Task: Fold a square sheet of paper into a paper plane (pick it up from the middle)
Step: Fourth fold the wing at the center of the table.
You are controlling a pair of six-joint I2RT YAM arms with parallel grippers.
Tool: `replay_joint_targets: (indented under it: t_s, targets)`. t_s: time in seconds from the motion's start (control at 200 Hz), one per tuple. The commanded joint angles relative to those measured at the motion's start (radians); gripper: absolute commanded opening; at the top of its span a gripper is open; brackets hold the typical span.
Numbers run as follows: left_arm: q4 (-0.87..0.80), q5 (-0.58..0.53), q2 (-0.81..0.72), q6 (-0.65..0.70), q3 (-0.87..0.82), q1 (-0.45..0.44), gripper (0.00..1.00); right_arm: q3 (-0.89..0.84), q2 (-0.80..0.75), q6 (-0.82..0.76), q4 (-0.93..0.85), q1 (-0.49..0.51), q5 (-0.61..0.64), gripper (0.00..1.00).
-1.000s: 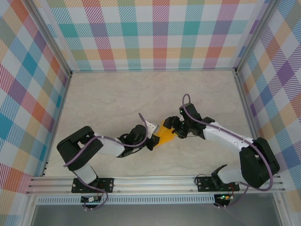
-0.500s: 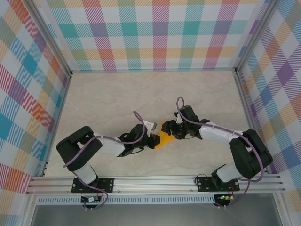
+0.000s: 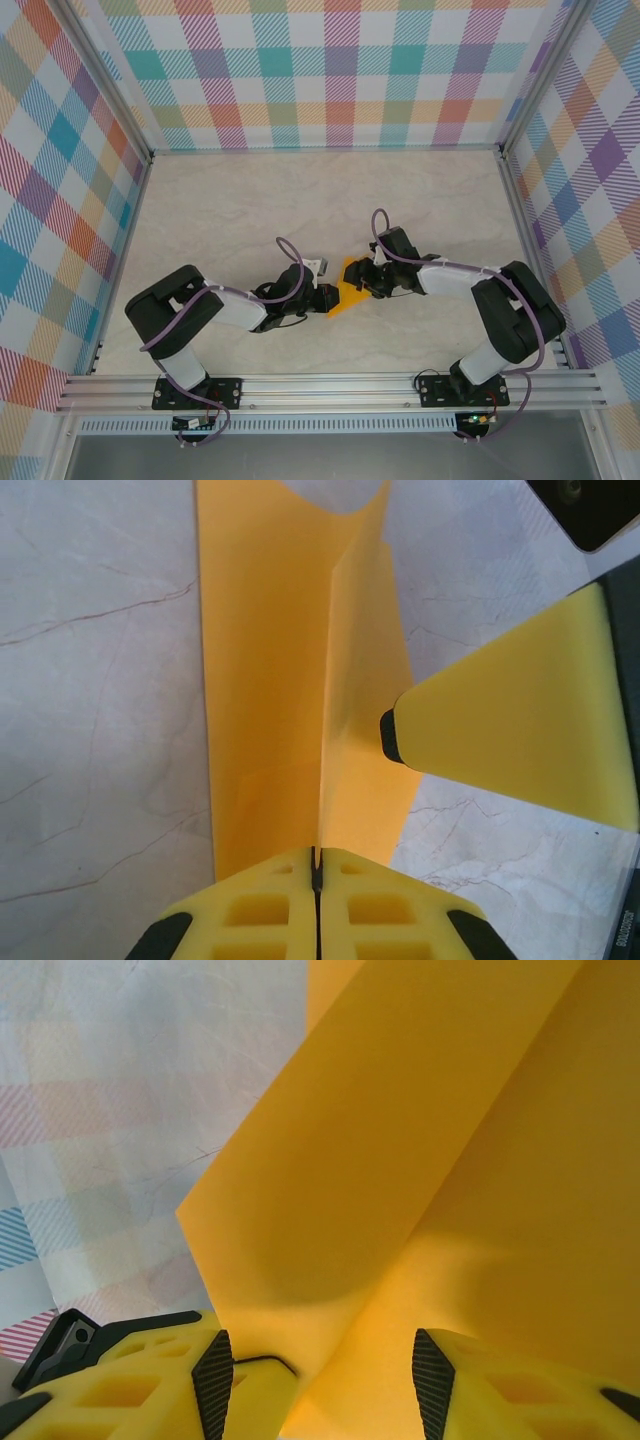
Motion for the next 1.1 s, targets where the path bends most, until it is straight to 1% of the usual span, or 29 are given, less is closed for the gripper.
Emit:
replay_joint_targets:
  t_s: [0.0, 0.4, 0.69, 0.845, 0.935, 1.095]
  targets:
    - [0.031, 0.019, 0.022, -0.05, 0.01, 0.016, 0.06, 0.016, 0.026, -0.019, 0.026, -0.005, -0.026, 0.53]
    - [0.033, 0.047, 0.022, -0.061, 0.007, 0.026, 0.08, 0.052, 0.084, -0.029, 0.016, -0.005, -0.042, 0.52]
    - [0.003, 0.074, 0.028, -0.063, 0.023, 0.036, 0.1, 0.084, 0.119, -0.026, -0.073, -0.005, 0.001, 0.52]
    - [-0.039, 0.079, 0.012, -0.057, 0.026, 0.042, 0.16, 0.097, 0.142, -0.016, -0.13, -0.005, 0.032, 0.5]
    - [-0.065, 0.081, -0.001, -0.056, 0.025, 0.047, 0.2, 0.102, 0.155, -0.01, -0.149, -0.005, 0.04, 0.47]
    - [-0.131, 0.071, -0.052, -0.045, 0.018, 0.059, 0.29, 0.105, 0.171, -0.003, -0.167, -0.005, 0.047, 0.46]
